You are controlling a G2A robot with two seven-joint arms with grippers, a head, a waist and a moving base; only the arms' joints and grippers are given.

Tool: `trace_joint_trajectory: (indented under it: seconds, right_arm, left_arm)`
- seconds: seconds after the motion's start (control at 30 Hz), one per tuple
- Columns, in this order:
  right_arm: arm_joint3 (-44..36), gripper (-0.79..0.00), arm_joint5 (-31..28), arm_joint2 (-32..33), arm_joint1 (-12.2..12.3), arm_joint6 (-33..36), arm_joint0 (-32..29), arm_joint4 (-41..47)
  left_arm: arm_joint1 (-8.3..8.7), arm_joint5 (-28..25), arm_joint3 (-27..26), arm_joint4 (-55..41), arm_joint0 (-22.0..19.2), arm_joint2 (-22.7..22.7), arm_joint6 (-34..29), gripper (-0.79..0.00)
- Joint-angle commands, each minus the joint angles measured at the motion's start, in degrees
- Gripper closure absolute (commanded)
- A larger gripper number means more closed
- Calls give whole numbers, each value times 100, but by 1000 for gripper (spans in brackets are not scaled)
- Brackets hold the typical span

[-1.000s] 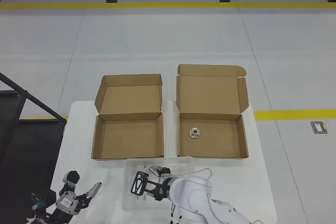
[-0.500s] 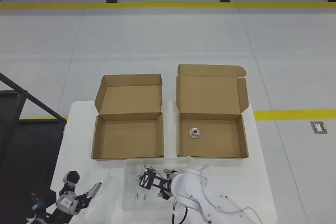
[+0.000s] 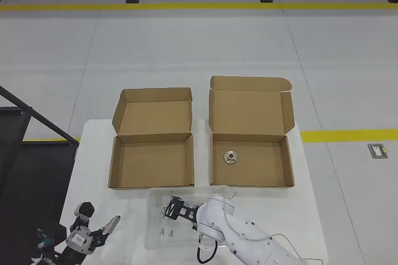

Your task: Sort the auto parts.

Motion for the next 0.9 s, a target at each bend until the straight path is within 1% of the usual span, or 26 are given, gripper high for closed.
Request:
trace_joint_trajectory:
  seconds: [0.0, 0.2, 0.27, 0.37, 0.4, 0.47, 0.5, 0.6, 0.7, 0.87]
  right_arm:
    - [50, -283, 20, -19, -31, 21, 25, 2]
    - [255, -259, 86, -78, -140, 165, 106, 63]
    - [348, -231, 81, -90, -173, 169, 127, 90]
    - [443, -135, 105, -87, -216, 154, 165, 106]
    - [470, -92, 109, -85, -227, 155, 171, 106]
    - [503, -46, 117, -71, -245, 148, 176, 113]
    - [514, 0, 113, -65, -253, 152, 178, 114]
    - [495, 0, 109, -18, -261, 163, 165, 114]
    - [282, 0, 178, 74, -230, 134, 82, 14]
    - [-636, 0, 241, 399, -47, 236, -312, -381]
  left_arm:
    - [0, 0, 0, 0, 0, 0, 0, -785]
    - [0, 0, 0, 0, 0, 0, 0, -785]
    - [0, 0, 0, 0, 0, 0, 0, -785]
    - [0, 0, 0, 0, 0, 0, 0, -785]
    - [0, 0, 0, 0, 0, 0, 0, -785]
    - [0, 0, 0, 0, 0, 0, 0, -785]
    - [0, 0, 0, 0, 0, 0, 0, -785]
    - [0, 0, 0, 0, 0, 0, 0, -785]
    - [0, 0, 0, 0, 0, 0, 0, -785]
    - [0, 0, 0, 0, 0, 0, 0, -785]
